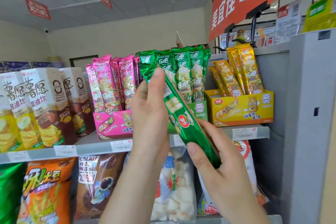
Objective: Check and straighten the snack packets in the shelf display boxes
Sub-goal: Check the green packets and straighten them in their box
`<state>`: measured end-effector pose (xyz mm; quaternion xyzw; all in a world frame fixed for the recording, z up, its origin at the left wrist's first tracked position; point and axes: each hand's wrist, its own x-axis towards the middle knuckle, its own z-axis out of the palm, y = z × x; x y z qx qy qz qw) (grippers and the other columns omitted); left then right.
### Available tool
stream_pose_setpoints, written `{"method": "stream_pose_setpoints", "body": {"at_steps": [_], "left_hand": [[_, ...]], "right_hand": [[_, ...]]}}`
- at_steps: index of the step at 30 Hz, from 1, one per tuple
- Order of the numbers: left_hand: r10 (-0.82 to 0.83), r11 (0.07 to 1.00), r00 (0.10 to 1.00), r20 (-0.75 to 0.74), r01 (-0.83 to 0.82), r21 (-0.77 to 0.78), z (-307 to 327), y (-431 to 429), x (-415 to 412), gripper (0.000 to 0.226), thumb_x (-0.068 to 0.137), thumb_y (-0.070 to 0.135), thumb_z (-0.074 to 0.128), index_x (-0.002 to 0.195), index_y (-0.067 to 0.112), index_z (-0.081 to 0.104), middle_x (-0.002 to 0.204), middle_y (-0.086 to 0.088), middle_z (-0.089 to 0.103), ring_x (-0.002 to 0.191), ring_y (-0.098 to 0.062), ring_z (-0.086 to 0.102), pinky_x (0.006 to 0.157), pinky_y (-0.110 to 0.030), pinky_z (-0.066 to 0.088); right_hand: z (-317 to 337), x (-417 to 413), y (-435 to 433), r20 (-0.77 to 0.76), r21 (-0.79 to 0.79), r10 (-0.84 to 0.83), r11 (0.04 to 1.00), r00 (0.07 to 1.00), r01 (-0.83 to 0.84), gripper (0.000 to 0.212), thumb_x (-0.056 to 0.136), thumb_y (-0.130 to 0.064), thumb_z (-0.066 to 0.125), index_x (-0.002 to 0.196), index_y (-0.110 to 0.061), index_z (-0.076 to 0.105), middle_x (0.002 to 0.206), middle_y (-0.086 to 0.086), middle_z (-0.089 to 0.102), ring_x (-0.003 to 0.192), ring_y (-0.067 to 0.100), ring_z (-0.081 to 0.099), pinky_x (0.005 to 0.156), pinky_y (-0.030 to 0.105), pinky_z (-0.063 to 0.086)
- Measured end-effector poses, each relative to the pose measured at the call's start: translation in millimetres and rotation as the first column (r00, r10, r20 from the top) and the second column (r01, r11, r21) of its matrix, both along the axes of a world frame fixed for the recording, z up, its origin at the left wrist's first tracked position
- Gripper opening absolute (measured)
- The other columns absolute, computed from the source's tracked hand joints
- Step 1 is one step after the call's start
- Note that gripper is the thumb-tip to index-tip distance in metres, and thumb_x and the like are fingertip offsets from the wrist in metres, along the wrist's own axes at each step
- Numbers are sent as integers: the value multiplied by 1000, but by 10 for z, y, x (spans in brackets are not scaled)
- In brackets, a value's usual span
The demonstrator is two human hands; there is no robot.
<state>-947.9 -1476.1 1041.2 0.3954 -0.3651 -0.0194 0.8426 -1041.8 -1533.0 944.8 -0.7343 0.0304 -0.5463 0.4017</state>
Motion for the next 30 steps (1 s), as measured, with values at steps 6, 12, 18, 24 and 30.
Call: {"method": "stream_pose_setpoints", "body": {"at_steps": [6, 12, 18, 24, 30], "left_hand": [[5, 1000, 1000, -16, -5, -24, 109, 51, 13, 53, 81, 57, 60, 103, 9, 65, 97, -7, 69, 92, -25, 65, 90, -59, 52], [-53, 998, 999, -9, 52, -26, 94, -17, -39, 105, 64, 54, 77, 142, -4, 38, 144, -21, 48, 134, -36, 46, 110, -58, 36], [-140, 988, 975, 170, 128, 84, -193, -127, 4, 31, 75, 38, 77, 96, 18, 71, 101, -7, 70, 94, -26, 60, 93, -56, 47], [-221, 973, 964, 146, 207, 105, -428, -142, -62, 13, 70, 35, 78, 80, 29, 71, 86, 2, 71, 82, -15, 63, 75, -34, 54], [-192, 977, 977, 94, 181, 114, -516, -122, -83, 20, 66, 34, 81, 77, 23, 69, 80, -2, 69, 76, -19, 60, 68, -34, 52]], "right_hand": [[-120, -23, 40, -97, 89, 76, 994, 992, -67, 37, 81, -71, 46, 115, -58, 54, 82, -9, 64, 73, 12, 64, 62, 28, 48], [-157, -18, 59, -41, 168, 27, 986, 999, -20, 39, 81, -75, 40, 103, -46, 55, 67, -10, 59, 57, 14, 56, 55, 31, 44], [-84, -29, 72, 33, 262, 29, 964, 999, -37, 46, 80, -77, 36, 103, -43, 58, 73, -8, 60, 55, 9, 50, 55, 39, 46], [-15, -43, 29, 35, 332, 115, 936, 993, -120, 44, 81, -69, 35, 103, -39, 59, 74, -13, 63, 60, 4, 51, 61, 18, 38], [5, -58, -15, 43, 473, 243, 849, 969, -233, 41, 84, -68, 41, 101, -37, 63, 88, -12, 68, 79, 9, 61, 75, 29, 47]]}}
